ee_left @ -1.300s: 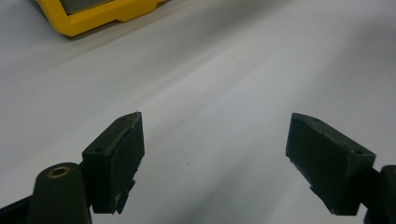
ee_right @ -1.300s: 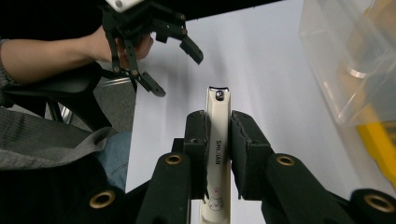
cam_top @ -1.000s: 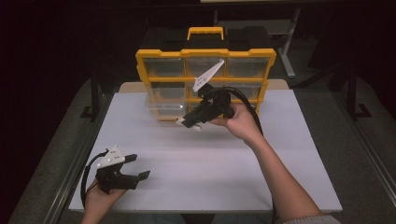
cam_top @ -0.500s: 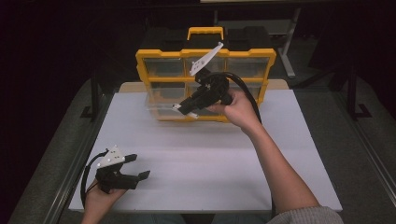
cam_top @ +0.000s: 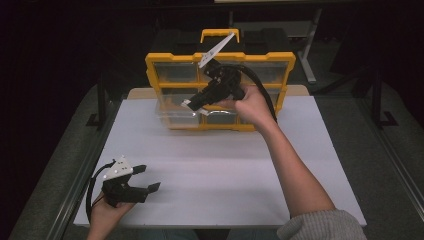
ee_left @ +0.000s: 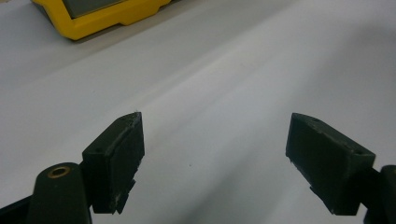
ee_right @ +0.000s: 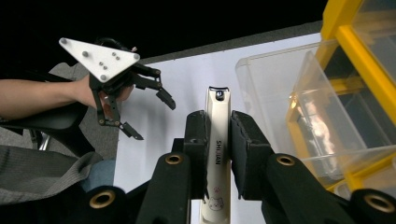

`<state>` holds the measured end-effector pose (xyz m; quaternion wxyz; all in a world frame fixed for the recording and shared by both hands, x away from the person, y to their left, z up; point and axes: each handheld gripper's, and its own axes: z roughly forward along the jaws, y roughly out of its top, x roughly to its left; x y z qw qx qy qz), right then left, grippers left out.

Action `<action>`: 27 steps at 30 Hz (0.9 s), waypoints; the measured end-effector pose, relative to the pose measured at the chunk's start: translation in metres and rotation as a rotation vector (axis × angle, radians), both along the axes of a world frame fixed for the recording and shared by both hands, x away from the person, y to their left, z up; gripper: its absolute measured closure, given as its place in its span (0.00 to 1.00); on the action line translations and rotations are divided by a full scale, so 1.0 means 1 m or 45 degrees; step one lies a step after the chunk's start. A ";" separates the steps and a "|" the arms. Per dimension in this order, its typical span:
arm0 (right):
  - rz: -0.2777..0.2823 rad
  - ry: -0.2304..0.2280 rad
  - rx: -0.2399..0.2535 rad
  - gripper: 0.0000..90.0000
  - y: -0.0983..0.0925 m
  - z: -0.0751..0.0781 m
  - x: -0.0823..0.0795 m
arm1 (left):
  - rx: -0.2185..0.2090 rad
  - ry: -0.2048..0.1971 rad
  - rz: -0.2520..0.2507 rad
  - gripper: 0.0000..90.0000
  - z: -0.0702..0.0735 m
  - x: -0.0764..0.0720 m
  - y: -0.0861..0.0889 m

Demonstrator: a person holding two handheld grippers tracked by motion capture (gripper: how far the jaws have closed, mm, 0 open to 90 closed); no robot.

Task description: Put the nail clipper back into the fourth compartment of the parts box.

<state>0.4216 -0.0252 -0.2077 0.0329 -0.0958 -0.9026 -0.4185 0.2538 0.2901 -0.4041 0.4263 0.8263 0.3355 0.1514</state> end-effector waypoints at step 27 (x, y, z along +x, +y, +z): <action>-0.082 -0.034 -0.029 0.84 0.020 0.016 0.028 | -0.008 0.013 0.003 0.21 -0.001 0.000 -0.001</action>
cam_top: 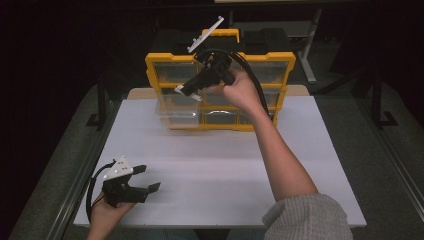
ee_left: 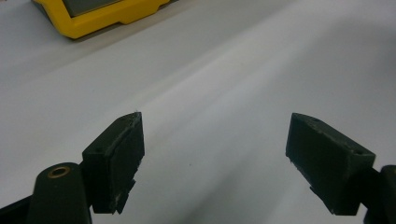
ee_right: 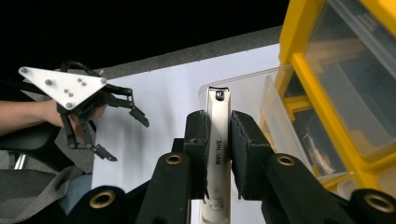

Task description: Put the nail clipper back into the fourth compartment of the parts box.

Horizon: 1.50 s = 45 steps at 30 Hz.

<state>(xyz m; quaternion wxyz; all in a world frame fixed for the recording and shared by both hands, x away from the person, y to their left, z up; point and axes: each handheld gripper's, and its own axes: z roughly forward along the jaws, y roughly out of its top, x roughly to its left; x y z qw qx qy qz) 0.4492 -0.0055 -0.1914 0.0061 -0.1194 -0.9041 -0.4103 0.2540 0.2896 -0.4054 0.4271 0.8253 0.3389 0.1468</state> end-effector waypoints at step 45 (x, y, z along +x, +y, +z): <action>-0.066 0.022 -0.116 0.84 0.047 -0.045 0.037 | -0.016 -0.006 -0.003 0.21 0.000 0.004 0.000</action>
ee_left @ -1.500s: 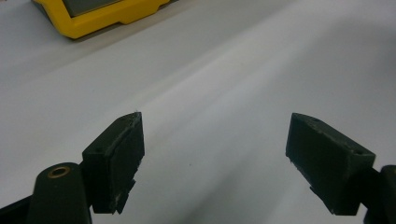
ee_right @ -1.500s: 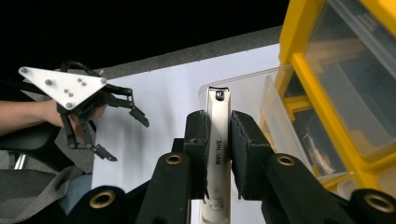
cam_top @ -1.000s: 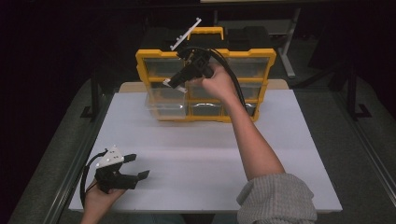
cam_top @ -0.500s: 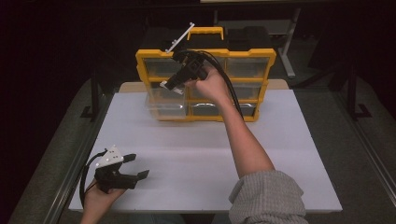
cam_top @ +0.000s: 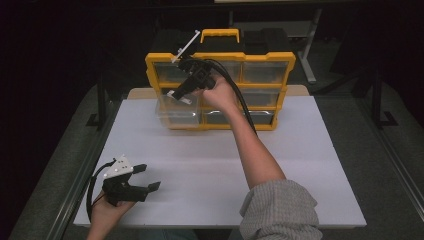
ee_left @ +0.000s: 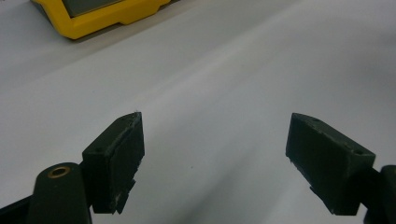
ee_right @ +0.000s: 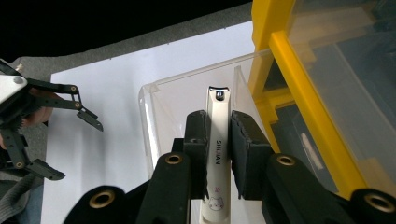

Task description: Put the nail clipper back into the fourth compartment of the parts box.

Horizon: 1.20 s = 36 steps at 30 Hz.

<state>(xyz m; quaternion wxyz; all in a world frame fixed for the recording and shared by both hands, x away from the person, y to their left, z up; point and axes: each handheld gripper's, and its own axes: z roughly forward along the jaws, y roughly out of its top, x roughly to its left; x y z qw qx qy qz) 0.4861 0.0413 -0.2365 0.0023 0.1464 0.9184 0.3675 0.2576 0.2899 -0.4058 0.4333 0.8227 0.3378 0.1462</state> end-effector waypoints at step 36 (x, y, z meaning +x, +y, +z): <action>-0.090 -0.091 0.167 0.36 -0.074 0.007 -0.038 | 0.004 0.000 -0.008 0.21 -0.001 -0.002 -0.002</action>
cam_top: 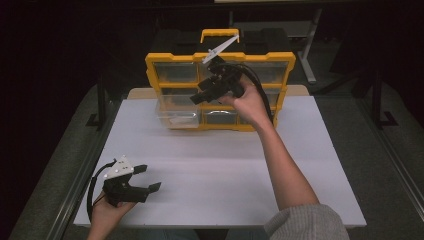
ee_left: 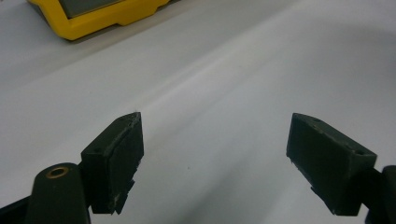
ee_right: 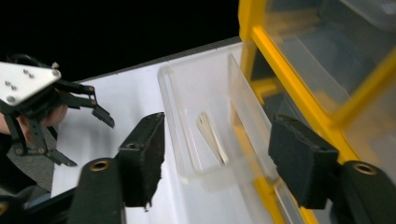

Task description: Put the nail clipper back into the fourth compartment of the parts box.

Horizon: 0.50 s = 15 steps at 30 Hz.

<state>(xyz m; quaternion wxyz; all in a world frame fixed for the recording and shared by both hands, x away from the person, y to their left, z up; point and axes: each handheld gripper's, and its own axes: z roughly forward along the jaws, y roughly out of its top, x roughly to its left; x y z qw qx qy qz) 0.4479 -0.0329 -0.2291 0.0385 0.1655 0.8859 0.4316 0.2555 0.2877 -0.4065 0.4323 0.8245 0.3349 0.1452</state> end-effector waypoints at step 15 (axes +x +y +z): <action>-0.082 0.026 0.092 0.25 -0.046 -0.022 -0.016 | 0.013 0.006 0.000 0.21 0.000 0.001 0.001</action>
